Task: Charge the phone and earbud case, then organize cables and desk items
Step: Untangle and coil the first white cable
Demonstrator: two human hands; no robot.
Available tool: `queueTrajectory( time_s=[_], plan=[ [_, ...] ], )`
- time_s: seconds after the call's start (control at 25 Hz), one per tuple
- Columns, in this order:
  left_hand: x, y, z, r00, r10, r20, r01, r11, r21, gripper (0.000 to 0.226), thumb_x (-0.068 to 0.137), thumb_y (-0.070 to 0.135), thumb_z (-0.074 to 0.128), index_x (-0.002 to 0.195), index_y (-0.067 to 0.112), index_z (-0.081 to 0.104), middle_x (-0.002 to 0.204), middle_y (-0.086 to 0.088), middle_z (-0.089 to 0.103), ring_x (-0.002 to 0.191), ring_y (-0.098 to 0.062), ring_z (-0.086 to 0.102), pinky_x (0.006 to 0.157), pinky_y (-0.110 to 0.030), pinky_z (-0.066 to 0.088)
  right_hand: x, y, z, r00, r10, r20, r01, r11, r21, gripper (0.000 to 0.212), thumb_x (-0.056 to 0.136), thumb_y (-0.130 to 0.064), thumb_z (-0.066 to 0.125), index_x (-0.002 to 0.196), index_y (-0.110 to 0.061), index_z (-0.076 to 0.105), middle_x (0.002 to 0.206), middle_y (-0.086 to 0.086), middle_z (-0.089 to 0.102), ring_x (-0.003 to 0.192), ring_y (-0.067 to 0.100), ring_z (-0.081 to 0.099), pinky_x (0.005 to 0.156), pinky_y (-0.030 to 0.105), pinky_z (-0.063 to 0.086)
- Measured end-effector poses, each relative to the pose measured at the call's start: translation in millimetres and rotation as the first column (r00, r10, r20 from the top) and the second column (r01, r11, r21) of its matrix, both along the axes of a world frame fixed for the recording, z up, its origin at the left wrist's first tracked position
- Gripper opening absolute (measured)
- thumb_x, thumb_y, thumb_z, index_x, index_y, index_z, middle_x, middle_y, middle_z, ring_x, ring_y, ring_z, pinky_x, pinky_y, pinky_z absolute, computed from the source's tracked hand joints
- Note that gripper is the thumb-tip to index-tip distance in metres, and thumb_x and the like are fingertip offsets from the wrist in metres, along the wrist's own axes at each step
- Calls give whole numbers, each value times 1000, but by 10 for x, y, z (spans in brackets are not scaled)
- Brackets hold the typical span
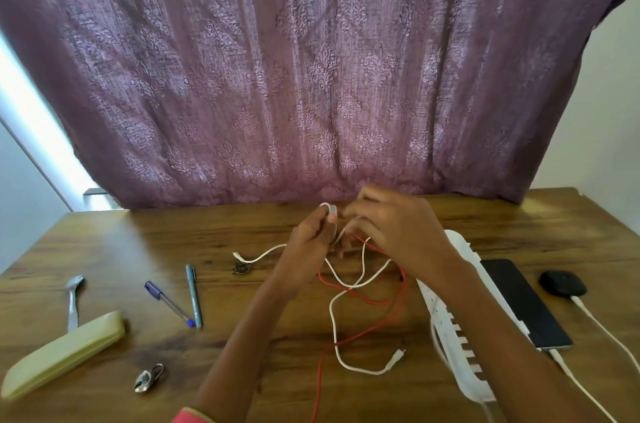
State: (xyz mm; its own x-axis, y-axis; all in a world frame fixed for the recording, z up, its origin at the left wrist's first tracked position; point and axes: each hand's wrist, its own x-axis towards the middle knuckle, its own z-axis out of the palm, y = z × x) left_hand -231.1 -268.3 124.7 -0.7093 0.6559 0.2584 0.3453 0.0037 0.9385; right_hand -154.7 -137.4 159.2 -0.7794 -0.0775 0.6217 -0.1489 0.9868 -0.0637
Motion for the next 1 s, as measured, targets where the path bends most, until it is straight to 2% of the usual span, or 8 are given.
queueTrajectory(
  time_s=[0.12, 0.28, 0.44, 0.56, 0.72, 0.8, 0.92, 1.0],
  plan=[
    [95, 26, 140, 981, -87, 176, 75, 995, 73, 27, 100, 17, 31, 86, 8, 53, 57, 2, 49, 49, -1, 44, 52, -18, 36, -89, 80, 91, 998, 61, 24, -54, 972, -230, 18, 82, -31, 56, 83, -24, 72, 80, -9, 60, 74, 3, 54, 59, 22, 44],
    [69, 22, 216, 949, -94, 302, 53, 989, 140, 34, 100, 21, 30, 87, 8, 59, 47, 8, 42, 52, -7, 44, 62, -26, 30, -220, 180, 75, 982, 183, -44, -179, 842, -509, 25, 82, -5, 52, 92, -13, 74, 83, 0, 64, 78, 2, 59, 72, 14, 44],
    [49, 12, 276, 916, -168, 365, 73, 963, 260, 40, 100, 26, 29, 82, 12, 62, 45, 8, 36, 52, -10, 45, 60, -28, 22, -324, 168, -21, 986, 152, -62, -152, 705, -693, 27, 88, -1, 49, 97, -12, 72, 88, 4, 70, 83, 7, 63, 76, 17, 48],
    [69, 25, 334, 875, -232, 426, 46, 914, 403, 35, 95, 28, 34, 80, 10, 60, 45, 8, 33, 43, -5, 37, 61, -21, 34, -364, 99, -128, 993, 110, -46, -107, 651, -751, 28, 90, 3, 47, 99, -11, 69, 83, -2, 68, 75, 8, 62, 69, 15, 47],
    [-12, -22, 364, 851, -239, 468, -41, 857, 513, 36, 100, 21, 29, 81, 5, 55, 45, 8, 35, 41, -4, 35, 68, -21, 43, -332, -21, -334, 994, 103, 34, -42, 652, -757, 21, 95, -15, 47, 97, -7, 67, 68, 1, 62, 58, 14, 52, 58, 28, 43],
    [-74, -49, 355, 851, -212, 481, -88, 844, 529, 35, 100, 21, 29, 81, 8, 55, 47, 7, 39, 45, -6, 38, 73, -25, 42, -276, -75, -447, 991, 91, 95, -3, 739, -674, 31, 94, -28, 43, 105, -12, 66, 74, 4, 66, 64, 18, 58, 63, 33, 47],
    [-136, -73, 303, 865, -153, 477, -148, 832, 535, 31, 100, 19, 30, 83, 9, 54, 58, 4, 59, 55, -7, 57, 77, -24, 53, -170, -204, -525, 973, -25, 230, 94, 951, -293, 35, 92, -31, 43, 122, -23, 58, 99, 1, 70, 87, 21, 64, 70, 33, 51],
    [-153, -75, 265, 901, -81, 427, -154, 859, 488, 28, 100, 17, 30, 86, 9, 53, 69, 1, 70, 70, -11, 68, 77, -22, 54, -112, -245, -532, 992, -74, 104, 83, 993, -78, 32, 87, -35, 45, 107, -21, 67, 85, -3, 70, 75, 17, 66, 54, 25, 49]
  ],
)
